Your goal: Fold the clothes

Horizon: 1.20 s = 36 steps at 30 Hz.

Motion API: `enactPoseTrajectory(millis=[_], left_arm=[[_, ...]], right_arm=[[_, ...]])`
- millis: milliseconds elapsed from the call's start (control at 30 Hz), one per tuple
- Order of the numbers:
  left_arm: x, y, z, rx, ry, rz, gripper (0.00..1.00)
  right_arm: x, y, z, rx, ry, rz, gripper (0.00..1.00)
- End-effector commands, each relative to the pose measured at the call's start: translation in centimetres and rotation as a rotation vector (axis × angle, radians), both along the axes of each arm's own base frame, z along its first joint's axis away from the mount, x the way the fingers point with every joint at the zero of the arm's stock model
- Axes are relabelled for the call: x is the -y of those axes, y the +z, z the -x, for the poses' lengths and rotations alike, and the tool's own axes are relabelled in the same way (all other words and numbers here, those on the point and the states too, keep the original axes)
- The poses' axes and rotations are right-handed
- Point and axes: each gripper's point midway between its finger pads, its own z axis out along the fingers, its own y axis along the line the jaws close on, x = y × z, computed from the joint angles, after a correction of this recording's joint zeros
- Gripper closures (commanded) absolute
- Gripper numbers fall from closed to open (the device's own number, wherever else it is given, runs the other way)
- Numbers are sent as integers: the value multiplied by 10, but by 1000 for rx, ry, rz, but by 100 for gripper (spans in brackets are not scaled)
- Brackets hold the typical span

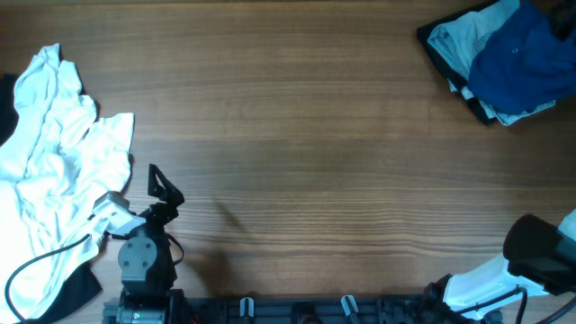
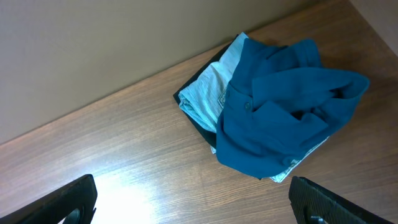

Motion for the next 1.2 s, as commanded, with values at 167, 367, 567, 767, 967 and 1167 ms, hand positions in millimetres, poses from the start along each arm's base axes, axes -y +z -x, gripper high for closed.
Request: enactPoseTrajectory(millis=[167, 367, 567, 767, 967, 1167], left_arm=[[0, -6, -1, -26, -7, -17, 0], [0, -6, -1, -26, -7, -17, 0], [0, -6, -1, -26, -7, -17, 0], [0, 5, 1, 28, -8, -16, 0], [0, 20, 4, 94, -7, -14, 0], [0, 19, 4, 93, -6, -14, 0]], right_arm=[[-2, 0, 0, 1, 4, 0, 0], [-2, 0, 0, 1, 4, 0, 0], [-2, 0, 0, 1, 4, 0, 0], [-2, 0, 0, 1, 4, 0, 0], [-2, 0, 0, 1, 4, 0, 0], [-2, 0, 0, 1, 4, 0, 0]])
